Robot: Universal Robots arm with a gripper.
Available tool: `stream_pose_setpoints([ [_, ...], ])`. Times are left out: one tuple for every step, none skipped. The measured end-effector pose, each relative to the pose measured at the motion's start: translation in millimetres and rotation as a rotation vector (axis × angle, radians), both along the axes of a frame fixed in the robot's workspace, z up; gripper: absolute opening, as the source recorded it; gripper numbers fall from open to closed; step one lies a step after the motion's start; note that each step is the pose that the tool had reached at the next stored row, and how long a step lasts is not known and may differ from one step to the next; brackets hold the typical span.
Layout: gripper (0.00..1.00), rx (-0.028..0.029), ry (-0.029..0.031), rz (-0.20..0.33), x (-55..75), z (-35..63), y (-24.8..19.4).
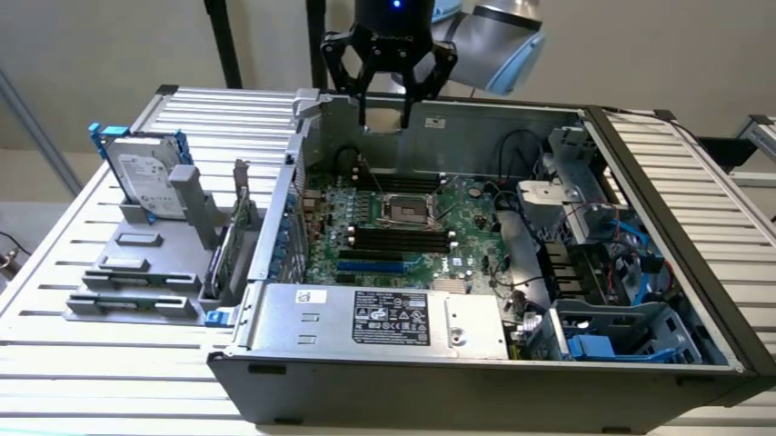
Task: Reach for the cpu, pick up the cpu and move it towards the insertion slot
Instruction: 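Pick up the cpu and move it towards the insertion slot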
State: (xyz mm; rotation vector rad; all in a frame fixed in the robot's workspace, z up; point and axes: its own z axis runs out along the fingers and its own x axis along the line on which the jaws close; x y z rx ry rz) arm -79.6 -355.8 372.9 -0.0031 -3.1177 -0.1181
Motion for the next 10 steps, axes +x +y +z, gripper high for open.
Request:
stream_pose_setpoints([
  [0.55, -0.0027, 0.0, 0.0, 2.8, -1.0, 2.9],
  [0.55, -0.0055, 0.0001, 0.0, 5.7, -1.9, 5.9],
  [0.55, -0.0082, 0.0, 0.0, 8.5, -2.9, 8.6],
  [0.55, -0.0109, 0.0, 0.0, 11.4, -3.9, 11.2],
  [0.55, -0.0138, 0.0001, 0.0, 14.4, -4.9, 13.7],
  [0.55, -0.0167, 0.0001, 0.0, 17.4, -5.8, 16.2],
  [0.55, -0.0193, 0.0, 0.0, 20.2, -6.8, 18.4],
  [0.55, -0.0222, 0.0001, 0.0, 23.0, -7.8, 20.4],
  [0.55, -0.0254, 0.0001, 0.0, 25.8, -8.8, 22.2],
  [0.55, -0.0282, 0.0001, 0.0, 28.2, -9.8, 23.5],
])
